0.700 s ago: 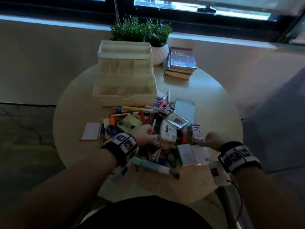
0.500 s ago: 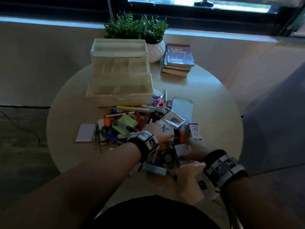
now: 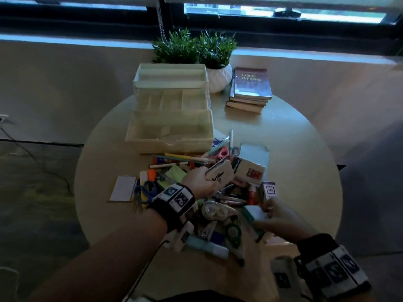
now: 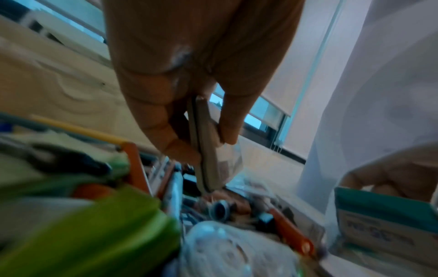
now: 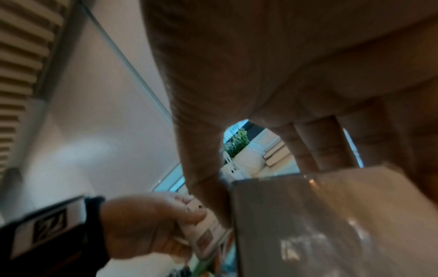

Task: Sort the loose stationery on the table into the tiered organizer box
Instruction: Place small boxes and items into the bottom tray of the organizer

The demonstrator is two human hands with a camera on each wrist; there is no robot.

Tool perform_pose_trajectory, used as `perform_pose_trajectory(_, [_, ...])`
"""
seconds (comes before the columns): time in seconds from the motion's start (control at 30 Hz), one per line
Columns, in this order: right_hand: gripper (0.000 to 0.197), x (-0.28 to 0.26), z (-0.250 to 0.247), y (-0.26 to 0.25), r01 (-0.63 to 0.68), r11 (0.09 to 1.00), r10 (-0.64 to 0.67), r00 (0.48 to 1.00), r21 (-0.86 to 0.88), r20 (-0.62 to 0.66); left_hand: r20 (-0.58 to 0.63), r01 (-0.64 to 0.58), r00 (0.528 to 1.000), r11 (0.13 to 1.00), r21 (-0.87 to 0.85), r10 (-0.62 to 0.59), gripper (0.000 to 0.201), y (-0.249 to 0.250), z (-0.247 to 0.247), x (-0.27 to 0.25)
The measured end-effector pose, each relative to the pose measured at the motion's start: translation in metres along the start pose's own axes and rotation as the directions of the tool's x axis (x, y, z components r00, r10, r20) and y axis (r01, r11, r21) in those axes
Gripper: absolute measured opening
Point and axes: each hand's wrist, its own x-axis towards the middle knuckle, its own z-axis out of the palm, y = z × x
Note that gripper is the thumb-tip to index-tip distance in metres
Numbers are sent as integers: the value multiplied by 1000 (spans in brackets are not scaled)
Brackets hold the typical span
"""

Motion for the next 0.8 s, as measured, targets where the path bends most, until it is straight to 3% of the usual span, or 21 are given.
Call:
perform_pose_trajectory(0.13, [20, 7, -12, -34, 89, 990, -86, 996, 112, -34, -97, -40, 995, 973, -228, 19, 23, -31, -40, -18])
perform_pose_trajectory(0.2, [13, 22, -14, -56, 106, 981, -92, 992, 164, -90, -195, -42, 981, 952, -305, -19, 21, -49, -61, -20])
perform_pose_trajectory(0.27, [10, 39, -15, -82, 136, 971, -107, 983, 196, -148, -280, -56, 957, 899, -434, -75, 32, -66, -85, -22])
perform_pose_trajectory(0.33, [11, 59, -12, -113, 149, 966, -116, 980, 209, -163, -335, -67, 932, 843, -534, -138, 38, -82, -114, -23])
perform_pose_trajectory(0.4, [12, 83, -7, -143, 155, 977, -128, 975, 145, -181, -348, -64, 921, 817, -572, -172, 31, -95, -144, -22])
perform_pose_trajectory(0.53, [24, 130, 7, -196, 106, 994, -100, 970, 14, -220, -315, -70, 935, 780, -622, -166, 18, -115, -186, 4])
perform_pose_trajectory(0.67, [32, 166, 25, -227, 31, 998, -43, 960, -50, -277, -200, -3, 968, 789, -615, -152, 17, -124, -199, 47])
perform_pose_trajectory(0.8, [44, 192, 42, -239, -11, 999, 0, 943, -31, -333, -58, 99, 987, 849, -519, -150, 11, -118, -194, 95])
